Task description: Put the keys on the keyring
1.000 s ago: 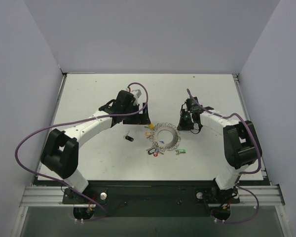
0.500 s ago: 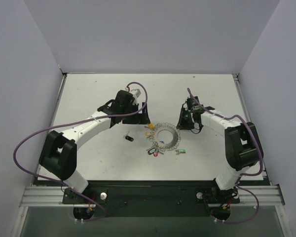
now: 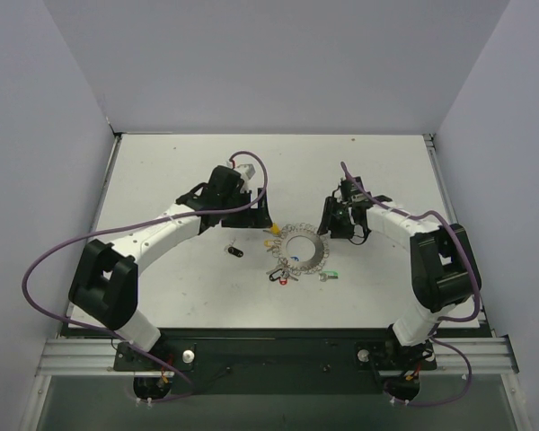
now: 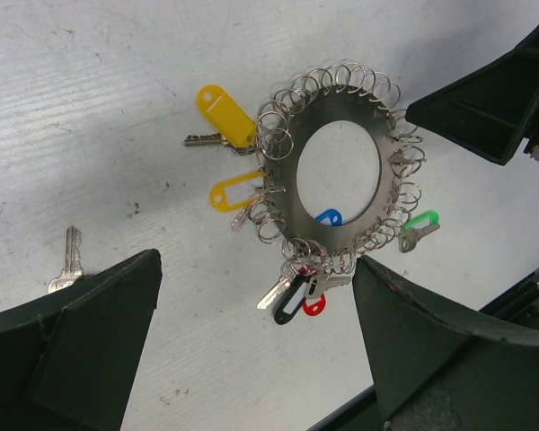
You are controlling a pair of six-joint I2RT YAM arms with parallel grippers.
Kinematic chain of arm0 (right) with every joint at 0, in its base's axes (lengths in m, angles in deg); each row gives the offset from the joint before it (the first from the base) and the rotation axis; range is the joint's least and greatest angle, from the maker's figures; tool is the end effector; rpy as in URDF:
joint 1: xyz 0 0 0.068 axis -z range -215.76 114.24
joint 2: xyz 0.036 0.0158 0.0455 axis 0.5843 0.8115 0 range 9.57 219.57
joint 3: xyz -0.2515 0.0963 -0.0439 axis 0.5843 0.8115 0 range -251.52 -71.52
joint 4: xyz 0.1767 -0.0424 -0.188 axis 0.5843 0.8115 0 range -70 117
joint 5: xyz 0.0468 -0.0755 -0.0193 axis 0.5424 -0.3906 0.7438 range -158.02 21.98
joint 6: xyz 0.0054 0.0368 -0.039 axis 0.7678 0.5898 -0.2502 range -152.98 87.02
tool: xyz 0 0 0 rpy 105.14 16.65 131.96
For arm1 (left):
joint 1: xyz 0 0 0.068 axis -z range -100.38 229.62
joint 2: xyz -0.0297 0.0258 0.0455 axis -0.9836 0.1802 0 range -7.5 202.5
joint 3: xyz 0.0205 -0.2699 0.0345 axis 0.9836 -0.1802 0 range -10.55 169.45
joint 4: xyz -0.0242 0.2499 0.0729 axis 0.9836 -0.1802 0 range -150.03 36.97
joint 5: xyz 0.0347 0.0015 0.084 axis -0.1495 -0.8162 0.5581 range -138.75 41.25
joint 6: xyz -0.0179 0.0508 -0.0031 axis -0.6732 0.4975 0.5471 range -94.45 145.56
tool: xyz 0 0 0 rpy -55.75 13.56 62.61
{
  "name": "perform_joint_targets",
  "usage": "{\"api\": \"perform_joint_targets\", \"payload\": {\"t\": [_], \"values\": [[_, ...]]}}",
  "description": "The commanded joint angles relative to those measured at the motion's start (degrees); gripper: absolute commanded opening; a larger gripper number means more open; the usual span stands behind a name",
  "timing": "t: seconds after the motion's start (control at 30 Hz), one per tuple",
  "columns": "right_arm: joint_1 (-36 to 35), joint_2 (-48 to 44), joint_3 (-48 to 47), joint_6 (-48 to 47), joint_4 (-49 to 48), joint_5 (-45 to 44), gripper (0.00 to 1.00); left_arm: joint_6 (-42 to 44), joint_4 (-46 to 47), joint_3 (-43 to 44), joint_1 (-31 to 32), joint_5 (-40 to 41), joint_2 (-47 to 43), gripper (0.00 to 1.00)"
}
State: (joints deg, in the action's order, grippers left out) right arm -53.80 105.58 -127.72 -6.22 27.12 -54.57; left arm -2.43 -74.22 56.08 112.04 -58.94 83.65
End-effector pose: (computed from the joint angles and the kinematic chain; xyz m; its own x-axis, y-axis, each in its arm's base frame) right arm 0.3288 0.1158 0.1861 -0.8238 0.1923 -0.5333 -0.0910 0.8837 0.4592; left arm 0.2914 -0.1926 0.2523 -0.8301 -0.0197 -0.5572 0.2746 0.8553 -0.4394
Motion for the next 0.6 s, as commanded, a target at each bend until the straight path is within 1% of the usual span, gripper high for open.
{"api": "perform_joint_targets", "payload": {"t": [0.0, 0.17, 0.57], "values": [[-0.3, -2.2, 1.6, -0.7, 0.7, 1.5, 0.40, 0.5, 0.6, -0.4, -0.3, 0.7, -2.9, 0.98], [-0.3, -2.9, 2.9, -1.5, 0.9, 2.0, 0.28, 0.3, 0.9, -1.0, -0.3, 0.8, -3.1, 0.97], [-0.3, -3.0, 3.8, -1.8, 0.9, 2.5, 0.23, -0.1, 1.2, -1.5, -0.3, 0.7, -3.3, 0.97]]}}
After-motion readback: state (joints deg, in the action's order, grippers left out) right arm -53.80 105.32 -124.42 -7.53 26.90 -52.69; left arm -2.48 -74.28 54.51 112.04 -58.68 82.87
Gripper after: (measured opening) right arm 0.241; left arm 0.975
